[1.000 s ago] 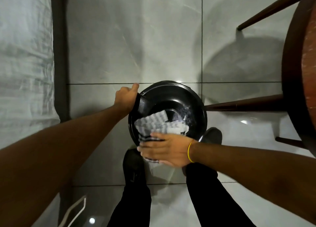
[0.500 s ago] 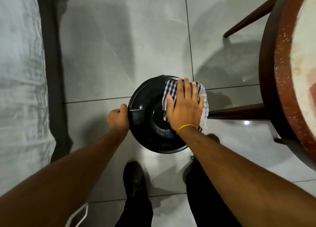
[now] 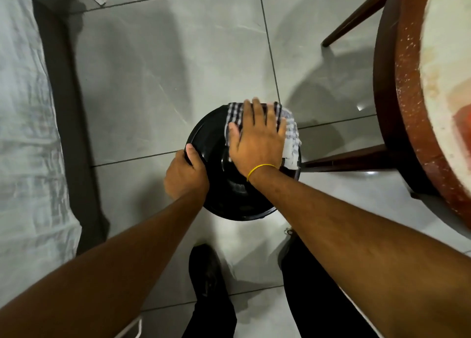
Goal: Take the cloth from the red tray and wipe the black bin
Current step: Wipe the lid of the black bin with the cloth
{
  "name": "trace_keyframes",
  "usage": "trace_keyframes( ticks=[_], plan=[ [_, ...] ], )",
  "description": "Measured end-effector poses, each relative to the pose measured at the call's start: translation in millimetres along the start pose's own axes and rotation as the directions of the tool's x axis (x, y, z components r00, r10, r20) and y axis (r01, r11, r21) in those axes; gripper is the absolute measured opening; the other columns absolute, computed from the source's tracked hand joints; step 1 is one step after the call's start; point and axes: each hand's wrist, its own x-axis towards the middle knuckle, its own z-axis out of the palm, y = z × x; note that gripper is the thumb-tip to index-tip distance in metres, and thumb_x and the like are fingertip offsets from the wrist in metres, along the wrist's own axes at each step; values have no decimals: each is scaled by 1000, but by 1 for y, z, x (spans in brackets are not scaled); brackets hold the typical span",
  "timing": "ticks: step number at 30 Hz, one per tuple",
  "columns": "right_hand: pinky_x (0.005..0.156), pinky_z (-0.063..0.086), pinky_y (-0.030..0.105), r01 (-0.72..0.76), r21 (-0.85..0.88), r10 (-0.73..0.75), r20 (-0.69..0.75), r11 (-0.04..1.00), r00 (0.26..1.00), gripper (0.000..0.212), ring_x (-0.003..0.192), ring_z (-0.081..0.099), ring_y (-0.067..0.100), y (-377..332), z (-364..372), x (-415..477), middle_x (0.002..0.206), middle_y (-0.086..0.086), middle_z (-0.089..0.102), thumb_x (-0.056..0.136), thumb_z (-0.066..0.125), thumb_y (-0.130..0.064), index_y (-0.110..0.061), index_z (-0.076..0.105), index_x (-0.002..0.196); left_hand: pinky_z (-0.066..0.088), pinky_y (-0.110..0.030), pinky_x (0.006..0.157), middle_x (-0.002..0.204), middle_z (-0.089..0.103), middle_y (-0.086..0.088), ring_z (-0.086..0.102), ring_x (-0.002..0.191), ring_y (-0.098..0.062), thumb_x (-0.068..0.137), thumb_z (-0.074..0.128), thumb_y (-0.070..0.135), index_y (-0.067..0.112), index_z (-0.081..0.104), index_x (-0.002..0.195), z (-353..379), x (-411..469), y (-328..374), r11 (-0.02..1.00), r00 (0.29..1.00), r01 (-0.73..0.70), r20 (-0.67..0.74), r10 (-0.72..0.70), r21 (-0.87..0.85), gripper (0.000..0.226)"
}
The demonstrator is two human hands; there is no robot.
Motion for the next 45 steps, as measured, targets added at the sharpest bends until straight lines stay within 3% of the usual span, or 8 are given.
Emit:
trace_keyframes(
  ticks=[4, 11, 17, 23, 29, 37, 41, 45],
  plan=[
    [134, 17, 70, 328, -57, -323, 86, 943, 943, 76, 171, 13, 35, 12, 4, -37, 186, 3, 17, 110, 41, -56, -21, 23, 176, 42, -38, 70, 96, 74, -17, 67, 90, -44, 107, 25, 51, 10, 73, 96, 1, 3, -1, 998, 999, 31, 11, -32, 51, 64],
    [134, 17, 69, 724, -39, -689, 273, 689, 671, 79, 173, 4, 32, 75, 10, -110, 188, -2, 5, 111, 45, -56, -24, 15, 177, 38, -35, 60, 66, 58, -8, 53, 61, -31, 106, 29, 53, 12, 60, 68, 1, 7, 5, 990, 991, -84, 110, 72, 110, 64],
    [137, 7, 65, 884, -121, -816, 344, 451, 464, 80, 172, 5, 30, 119, 1, -101, 188, -1, 3, 112, 45, -58, -26, 11, 178, 34, -32, 56, 61, 56, -7, 55, 58, -30, 108, 30, 49, 16, 52, 62, 2, 13, 9, 977, 978, -178, 129, 163, 116, 62],
    [137, 3, 62, 892, -101, -824, 349, 441, 447, 82, 173, 2, 29, 111, -1, -94, 187, 2, 2, 112, 42, -58, -20, 10, 178, 39, -34, 59, 66, 62, -11, 59, 61, -33, 108, 26, 49, 12, 59, 66, 3, 17, 4, 965, 968, -232, 127, 217, 118, 66],
    [136, 15, 64, 634, -74, -607, 221, 770, 763, 78, 173, 3, 29, 31, 6, -58, 187, 4, 1, 114, 37, -50, -14, 8, 177, 45, -40, 65, 79, 70, -23, 65, 73, -45, 108, 23, 48, 2, 68, 77, 5, 18, 1, 960, 961, -256, 140, 240, 111, 71],
    [133, 21, 66, 62, 42, -65, 59, 997, 996, 70, 167, 30, 35, 5, 3, -6, 181, 6, 34, 112, 36, -52, -14, 37, 171, 55, -48, 69, 77, 69, -22, 65, 74, -44, 107, 24, 48, 0, 67, 77, 6, 12, 5, 993, 992, -98, 92, 92, 66, 71],
    [131, 27, 66, -399, 126, 398, 37, 908, 917, 70, 164, 33, 35, 32, -2, -11, 180, 8, 34, 113, 35, -54, -13, 33, 171, 55, -47, 70, 72, 67, -18, 64, 71, -40, 106, 25, 46, 3, 65, 73, 4, 7, 11, 1000, 996, -24, 82, 23, 20, 68],
    [131, 23, 65, -765, 275, 768, 123, 582, 629, 73, 165, 28, 35, 33, -9, -33, 181, 7, 30, 114, 34, -55, -14, 26, 173, 55, -50, 74, 75, 68, -22, 64, 75, -44, 104, 25, 42, -1, 66, 74, 2, 7, 12, 999, 997, 21, 68, -23, 30, 67]
  ],
)
